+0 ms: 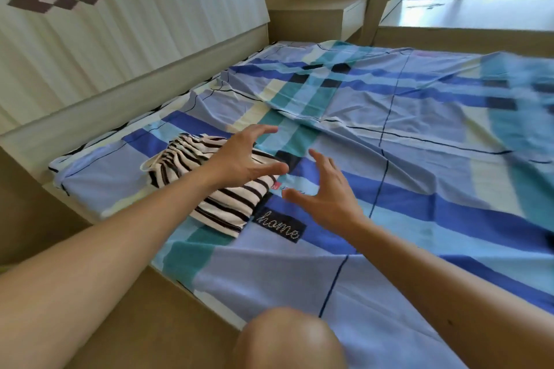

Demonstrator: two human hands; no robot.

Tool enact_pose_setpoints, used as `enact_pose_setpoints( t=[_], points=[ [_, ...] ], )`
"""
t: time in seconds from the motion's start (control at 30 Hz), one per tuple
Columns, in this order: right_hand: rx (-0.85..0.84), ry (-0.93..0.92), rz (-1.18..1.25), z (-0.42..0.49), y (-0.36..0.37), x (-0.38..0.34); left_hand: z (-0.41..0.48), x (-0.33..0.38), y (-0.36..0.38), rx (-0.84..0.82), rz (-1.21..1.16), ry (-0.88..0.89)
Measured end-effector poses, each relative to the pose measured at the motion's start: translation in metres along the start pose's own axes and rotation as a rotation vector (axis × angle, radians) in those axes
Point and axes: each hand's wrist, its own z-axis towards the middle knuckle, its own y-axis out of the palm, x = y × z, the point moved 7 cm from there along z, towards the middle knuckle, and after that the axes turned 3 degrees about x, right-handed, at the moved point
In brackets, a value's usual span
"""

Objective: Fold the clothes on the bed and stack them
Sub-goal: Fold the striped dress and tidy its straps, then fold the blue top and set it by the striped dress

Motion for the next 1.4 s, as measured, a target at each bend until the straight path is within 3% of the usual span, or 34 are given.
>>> enact_pose_setpoints(
  t=[0.13,0.37,0.63,0.8,1.0,1.17,1.27,1.4],
  points=[
    [0.086,-0.001,-0.032,-0.023,-0.076,0.026,0.0,0.065,0.041,0.0,-0.229,0.074],
    [0.265,0.052,-0.064,-0.085,-0.219,0.075,-0.002,0.187,0.1,-0.062,-0.308,0.221],
    [0.423,0.142,-0.071,-0.185,-0.329,0.132,-0.028,0.326,0.187,-0.183,-0.452,0.404],
    [0.571,0.244,-0.086,-0.225,-0.384,0.148,-0.051,0.373,0.239,-0.265,-0.52,0.446],
    [0.615,0.261,-0.391,-0.266,-0.437,0.152,-0.064,0.395,0.268,-0.327,-0.515,0.504],
    [0.79,0.455,-0.47,-0.31,-0.504,0.177,-0.068,0.381,0.28,-0.402,-0.524,0.431],
    [0.877,0.684,-0.521,-0.342,-0.541,0.205,-0.07,0.379,0.283,-0.427,-0.497,0.447],
    [0.764,1.073,-0.533,-0.384,-0.564,0.255,-0.075,0.38,0.285,-0.488,-0.482,0.444]
  ],
)
